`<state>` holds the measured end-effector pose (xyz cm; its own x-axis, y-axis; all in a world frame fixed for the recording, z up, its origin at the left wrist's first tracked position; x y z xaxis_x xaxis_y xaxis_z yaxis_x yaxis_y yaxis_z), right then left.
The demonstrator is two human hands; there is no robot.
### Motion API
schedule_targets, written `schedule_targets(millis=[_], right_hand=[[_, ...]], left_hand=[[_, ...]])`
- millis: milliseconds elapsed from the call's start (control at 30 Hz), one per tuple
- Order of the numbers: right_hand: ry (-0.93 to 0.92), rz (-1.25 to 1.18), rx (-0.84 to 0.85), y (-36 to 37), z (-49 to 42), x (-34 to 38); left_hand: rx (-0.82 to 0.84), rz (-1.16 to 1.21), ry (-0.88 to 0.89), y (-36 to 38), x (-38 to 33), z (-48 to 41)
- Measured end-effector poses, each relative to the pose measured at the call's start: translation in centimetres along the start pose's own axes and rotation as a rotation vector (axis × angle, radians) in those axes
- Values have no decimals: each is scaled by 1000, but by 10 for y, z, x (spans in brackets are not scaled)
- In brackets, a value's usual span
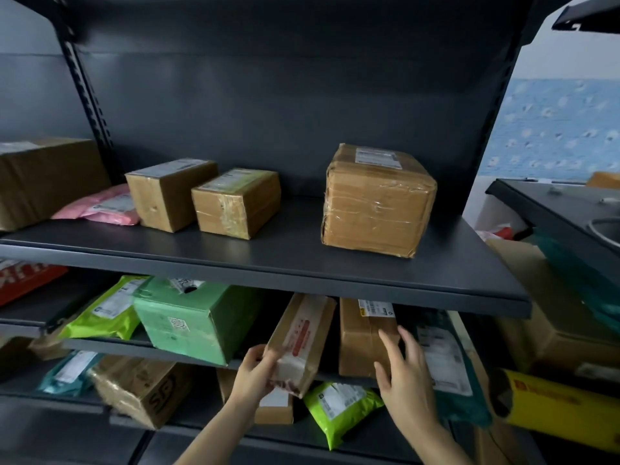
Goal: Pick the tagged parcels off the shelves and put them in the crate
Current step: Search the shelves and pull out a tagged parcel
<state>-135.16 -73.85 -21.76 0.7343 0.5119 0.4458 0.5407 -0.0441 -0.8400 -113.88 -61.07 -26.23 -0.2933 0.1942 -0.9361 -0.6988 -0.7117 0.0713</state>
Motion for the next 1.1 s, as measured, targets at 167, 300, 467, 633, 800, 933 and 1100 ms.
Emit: schedule_targets(millis=[167,300,467,633,800,933,1100], right_hand=[[-98,-18,76,14,15,23],[-78,7,113,21,13,24],[-129,171,52,12,-3,27],[-169,278,119,17,-15,24],[-140,278,80,5,-15,11],[-169,308,70,8,-17,14],[-145,327,137,15,-14,18]], left_hand=[[-29,145,-81,-5,7,-11],[-139,-374,176,-2,-18,-9],[-134,-1053,383,44,-38,2],[-127,-975,306,43,-32,-5],[11,-144,134,16,-14,-5],[-61,99,-43,1,17,-21],[-45,80,-10,0,17,-31]])
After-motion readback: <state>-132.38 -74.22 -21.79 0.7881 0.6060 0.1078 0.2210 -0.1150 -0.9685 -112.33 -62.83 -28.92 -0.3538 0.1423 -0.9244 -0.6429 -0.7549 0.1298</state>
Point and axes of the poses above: each hand's wrist, its own z-axis away from the middle knuckle, its own y-axis out of the palm, x = y × z, the point moved 5 cm from there along -z, towards the middle knuckle, and after that the axes turned 4 degrees about y, right-handed, at the moved point
